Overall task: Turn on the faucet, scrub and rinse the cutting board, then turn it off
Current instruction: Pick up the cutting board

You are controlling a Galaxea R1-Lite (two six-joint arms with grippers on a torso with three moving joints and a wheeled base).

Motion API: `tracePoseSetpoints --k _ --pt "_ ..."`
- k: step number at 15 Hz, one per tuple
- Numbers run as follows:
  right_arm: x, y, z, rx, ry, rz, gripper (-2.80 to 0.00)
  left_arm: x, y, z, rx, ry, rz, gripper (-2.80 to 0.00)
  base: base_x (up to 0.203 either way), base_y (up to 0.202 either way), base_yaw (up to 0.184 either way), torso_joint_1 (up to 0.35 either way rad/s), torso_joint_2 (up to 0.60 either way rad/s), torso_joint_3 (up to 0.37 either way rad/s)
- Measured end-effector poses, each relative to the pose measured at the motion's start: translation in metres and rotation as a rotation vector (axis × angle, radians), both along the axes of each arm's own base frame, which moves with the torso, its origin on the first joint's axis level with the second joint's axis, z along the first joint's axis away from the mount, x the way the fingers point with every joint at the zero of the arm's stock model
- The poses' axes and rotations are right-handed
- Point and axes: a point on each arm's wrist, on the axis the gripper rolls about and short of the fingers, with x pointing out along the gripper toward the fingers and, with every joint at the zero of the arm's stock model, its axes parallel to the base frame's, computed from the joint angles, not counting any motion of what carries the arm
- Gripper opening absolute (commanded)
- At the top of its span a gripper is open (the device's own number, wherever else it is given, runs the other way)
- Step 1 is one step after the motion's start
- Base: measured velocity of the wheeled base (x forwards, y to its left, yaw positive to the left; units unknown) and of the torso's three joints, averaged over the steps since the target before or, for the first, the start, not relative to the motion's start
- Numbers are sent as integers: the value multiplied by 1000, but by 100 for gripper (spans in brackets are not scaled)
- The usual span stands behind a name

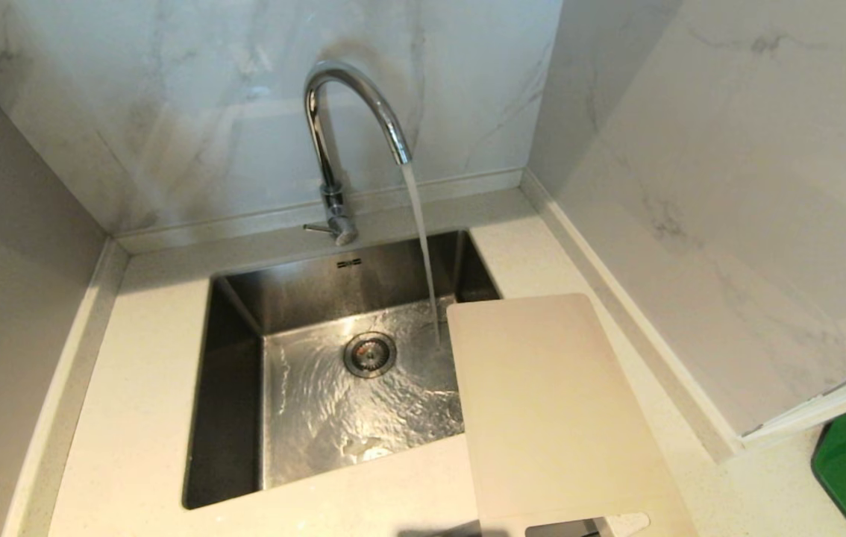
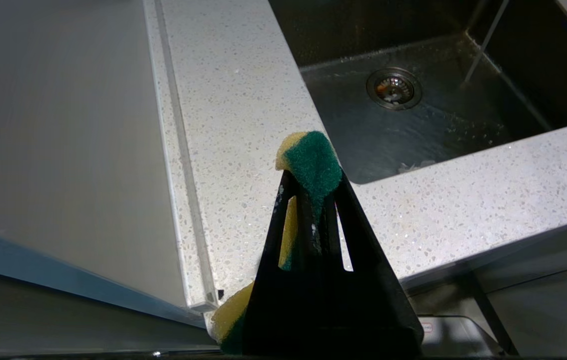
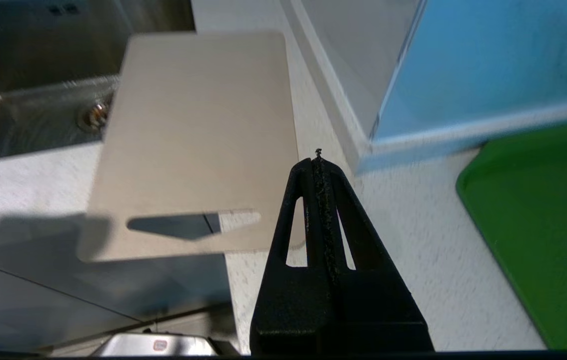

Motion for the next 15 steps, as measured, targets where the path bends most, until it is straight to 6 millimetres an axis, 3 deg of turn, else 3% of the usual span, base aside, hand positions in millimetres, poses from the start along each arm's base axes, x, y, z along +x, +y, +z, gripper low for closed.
tracePoseSetpoints --k 8,13,15 --pt "-39 1 164 -202 -165 21 -280 0 0 0 0 0 0 -280 0 0 0 0 0 0" --pt "-32 1 254 -286 -192 22 -280 0 0 0 0 0 0 -280 0 0 0 0 0 0" --pt "-19 2 282 -296 -158 58 -280 0 0 0 0 0 0 -280 0 0 0 0 0 0"
